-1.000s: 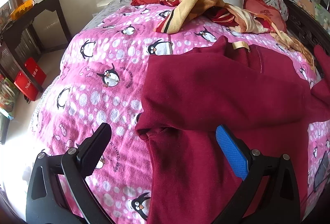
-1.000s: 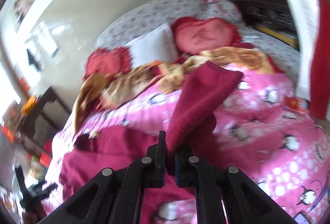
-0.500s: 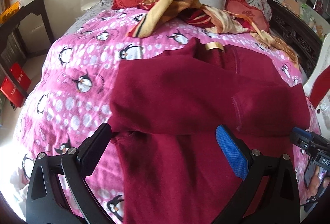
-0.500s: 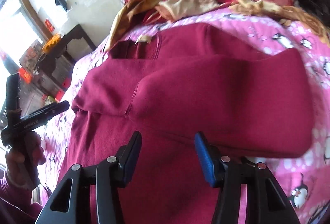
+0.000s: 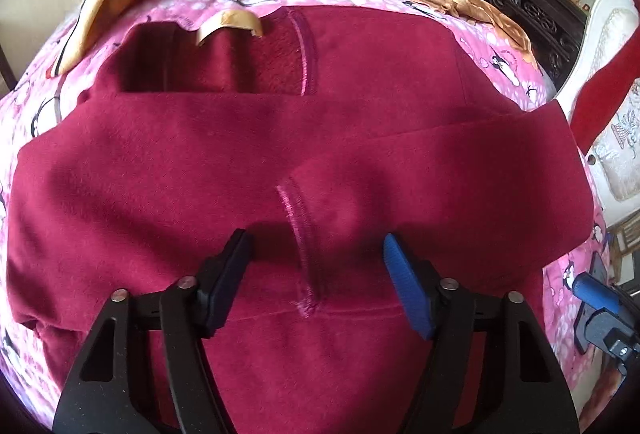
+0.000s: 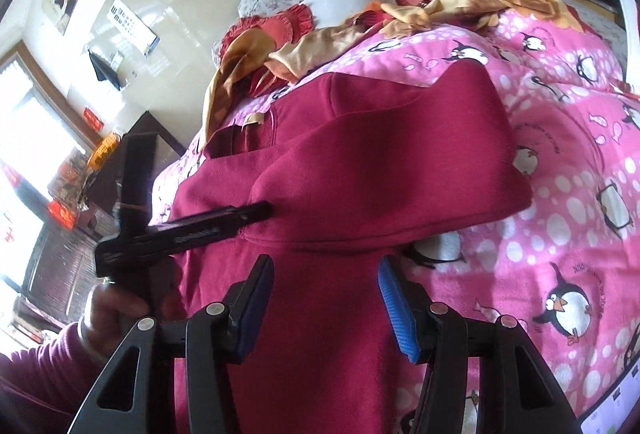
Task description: Fold small clothes
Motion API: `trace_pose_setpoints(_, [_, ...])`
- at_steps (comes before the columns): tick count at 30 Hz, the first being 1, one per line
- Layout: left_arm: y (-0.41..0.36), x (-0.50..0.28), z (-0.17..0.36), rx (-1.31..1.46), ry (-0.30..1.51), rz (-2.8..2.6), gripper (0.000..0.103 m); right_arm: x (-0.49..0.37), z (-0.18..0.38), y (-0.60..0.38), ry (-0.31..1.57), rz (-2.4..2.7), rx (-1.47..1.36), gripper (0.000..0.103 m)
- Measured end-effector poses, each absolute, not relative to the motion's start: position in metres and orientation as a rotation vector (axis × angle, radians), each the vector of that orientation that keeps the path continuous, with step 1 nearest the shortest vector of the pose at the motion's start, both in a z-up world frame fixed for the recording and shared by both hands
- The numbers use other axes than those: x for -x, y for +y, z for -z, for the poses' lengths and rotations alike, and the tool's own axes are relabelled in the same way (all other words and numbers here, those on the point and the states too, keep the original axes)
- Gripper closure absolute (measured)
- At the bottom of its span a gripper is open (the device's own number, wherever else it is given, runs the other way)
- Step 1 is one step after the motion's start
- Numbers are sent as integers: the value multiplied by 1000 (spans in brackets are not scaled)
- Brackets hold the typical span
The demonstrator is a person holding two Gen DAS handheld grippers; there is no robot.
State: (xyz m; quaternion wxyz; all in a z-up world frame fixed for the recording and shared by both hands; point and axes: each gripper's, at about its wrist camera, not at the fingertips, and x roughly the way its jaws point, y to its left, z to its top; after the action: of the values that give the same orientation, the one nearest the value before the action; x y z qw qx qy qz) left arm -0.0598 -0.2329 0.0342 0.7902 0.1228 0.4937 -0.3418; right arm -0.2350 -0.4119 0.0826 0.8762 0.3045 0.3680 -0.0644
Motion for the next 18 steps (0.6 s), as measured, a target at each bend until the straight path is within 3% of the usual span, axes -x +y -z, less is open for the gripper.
trace_pose_setpoints(1, [-236,61,-36,-260,1062,751,56,237,-82,-415,764,141,-642,51])
trace_pose_setpoints(3, [-237,59,-42,-235,1080,781,90,239,-82,-419,757,154,-646,51])
trace_pose_setpoints(13, [-157,42,-114,-135,951,769,92,243,-100,-429,683,191,-651,50])
trace_pose_setpoints(18, [-104,20,-96,-173,957,547,92,229,-104,-430,689,201,-626,45])
